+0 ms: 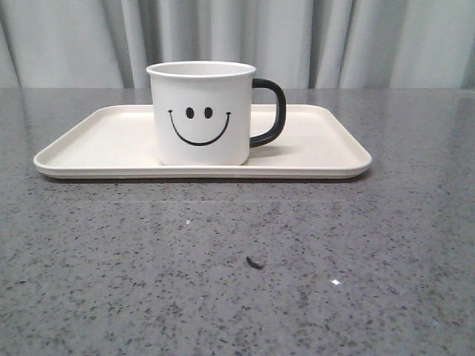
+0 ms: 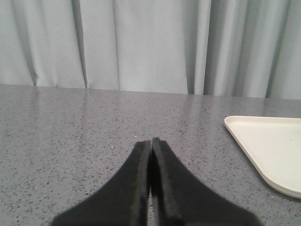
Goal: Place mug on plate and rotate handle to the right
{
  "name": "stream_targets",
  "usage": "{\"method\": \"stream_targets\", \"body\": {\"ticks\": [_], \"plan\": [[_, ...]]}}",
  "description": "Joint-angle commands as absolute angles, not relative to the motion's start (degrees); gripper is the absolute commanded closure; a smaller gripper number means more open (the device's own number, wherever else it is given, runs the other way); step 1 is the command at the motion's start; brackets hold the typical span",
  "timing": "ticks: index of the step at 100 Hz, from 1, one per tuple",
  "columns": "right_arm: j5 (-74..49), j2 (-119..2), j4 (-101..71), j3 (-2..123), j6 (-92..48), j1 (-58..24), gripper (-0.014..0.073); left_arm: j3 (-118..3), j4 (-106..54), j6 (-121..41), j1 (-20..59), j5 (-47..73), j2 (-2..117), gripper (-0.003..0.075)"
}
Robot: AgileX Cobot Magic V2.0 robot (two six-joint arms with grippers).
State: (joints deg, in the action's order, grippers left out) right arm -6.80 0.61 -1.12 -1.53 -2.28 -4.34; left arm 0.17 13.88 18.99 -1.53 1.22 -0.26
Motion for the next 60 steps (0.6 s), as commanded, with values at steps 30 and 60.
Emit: {"method": "stream_targets", "body": {"ticks": [30, 60], "plan": [[-1.9, 1.7, -1.2, -1.5, -2.2, -4.0, 0.0654, 0.5, 13.7, 19.5, -1.6, -3.2, -2.2, 0.0739], [-2.2, 1.7, -1.2, -1.5, -2.2, -4.0, 0.0654, 0.5, 13.7, 19.5, -1.6, -3.2, -2.2, 0.0739]]}}
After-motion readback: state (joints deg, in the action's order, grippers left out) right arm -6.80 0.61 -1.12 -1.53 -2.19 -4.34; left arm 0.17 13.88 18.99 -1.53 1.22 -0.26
